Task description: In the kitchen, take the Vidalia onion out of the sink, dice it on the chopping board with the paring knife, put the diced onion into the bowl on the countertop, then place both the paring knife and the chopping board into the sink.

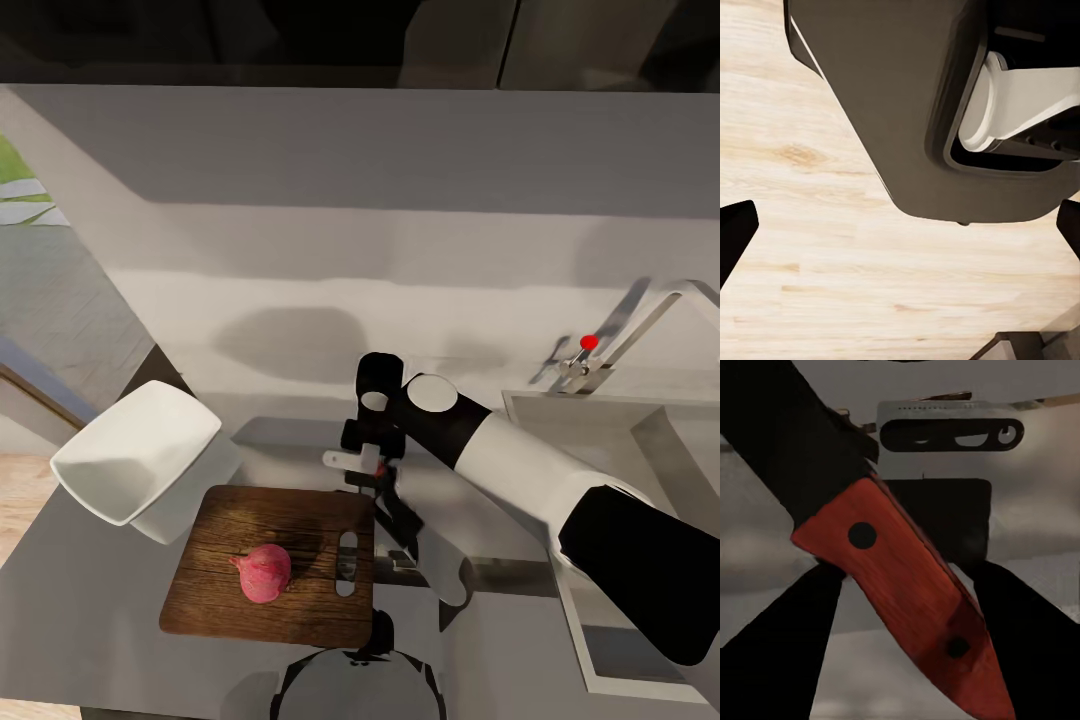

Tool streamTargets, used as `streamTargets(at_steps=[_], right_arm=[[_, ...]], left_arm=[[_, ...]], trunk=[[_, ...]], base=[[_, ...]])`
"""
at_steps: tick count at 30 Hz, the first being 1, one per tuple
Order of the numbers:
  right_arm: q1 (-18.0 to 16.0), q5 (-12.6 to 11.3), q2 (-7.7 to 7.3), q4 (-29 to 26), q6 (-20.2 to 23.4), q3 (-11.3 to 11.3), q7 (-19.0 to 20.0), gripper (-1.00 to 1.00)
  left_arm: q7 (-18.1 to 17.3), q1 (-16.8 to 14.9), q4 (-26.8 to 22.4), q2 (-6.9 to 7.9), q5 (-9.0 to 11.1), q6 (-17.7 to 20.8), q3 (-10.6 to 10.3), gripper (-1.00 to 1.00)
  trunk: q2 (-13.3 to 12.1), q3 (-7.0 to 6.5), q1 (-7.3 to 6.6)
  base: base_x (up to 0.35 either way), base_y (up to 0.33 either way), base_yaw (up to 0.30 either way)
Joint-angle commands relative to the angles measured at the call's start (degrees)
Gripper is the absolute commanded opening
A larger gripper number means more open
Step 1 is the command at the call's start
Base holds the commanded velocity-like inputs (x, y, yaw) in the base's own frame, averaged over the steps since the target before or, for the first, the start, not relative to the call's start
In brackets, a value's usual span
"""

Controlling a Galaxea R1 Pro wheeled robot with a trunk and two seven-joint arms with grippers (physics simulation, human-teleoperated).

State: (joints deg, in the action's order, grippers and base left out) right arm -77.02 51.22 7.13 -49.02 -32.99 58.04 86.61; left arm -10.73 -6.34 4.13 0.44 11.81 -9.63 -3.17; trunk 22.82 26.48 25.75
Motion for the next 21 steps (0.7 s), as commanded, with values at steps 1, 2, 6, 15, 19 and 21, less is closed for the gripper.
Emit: streamTargets(at_steps=[1, 2, 6, 15, 19, 21], right_arm=[[-0.1, 0.1, 0.02, 0.0, -0.3, 0.1, 0.0, -1.00], [-0.1, 0.1, 0.04, 0.0, -0.3, 0.1, 0.0, -1.00], [-0.1, 0.1, 0.11, 0.0, -0.2, 0.3, 0.0, -1.00], [-0.1, 0.1, 0.08, 0.0, -0.2, 0.3, 0.0, -1.00], [-0.1, 0.1, 0.08, 0.0, -0.2, 0.3, 0.0, -1.00], [0.0, 0.1, 0.08, 0.0, -0.2, 0.3, 0.0, -1.00]], left_arm=[[-0.3, -0.1, 0.3, 0.00, 0.6, -0.4, -0.3, 1.00], [-0.3, -0.1, 0.3, 0.03, 0.6, -0.4, -0.3, 1.00], [-0.3, -0.1, 0.3, 0.13, 0.6, -0.4, -0.3, 1.00], [-0.3, -0.1, 0.3, 0.09, 0.6, -0.4, -0.3, 1.00], [-0.3, -0.1, 0.3, 0.09, 0.6, -0.4, -0.3, 1.00], [-0.3, -0.1, 0.3, 0.09, 0.6, -0.4, -0.3, 1.00]], trunk=[[0.1, 0.08, 0.03], [0.1, 0.08, 0.03], [0.1, 0.08, 0.03], [0.1, 0.08, 0.03], [0.1, 0.08, 0.03], [0.1, 0.08, 0.03]], base=[[0.000, 0.000, 0.000], [0.000, 0.000, 0.000], [0.000, 0.000, 0.000], [0.000, 0.000, 0.000], [0.000, 0.000, 0.000], [0.000, 0.000, 0.000]])
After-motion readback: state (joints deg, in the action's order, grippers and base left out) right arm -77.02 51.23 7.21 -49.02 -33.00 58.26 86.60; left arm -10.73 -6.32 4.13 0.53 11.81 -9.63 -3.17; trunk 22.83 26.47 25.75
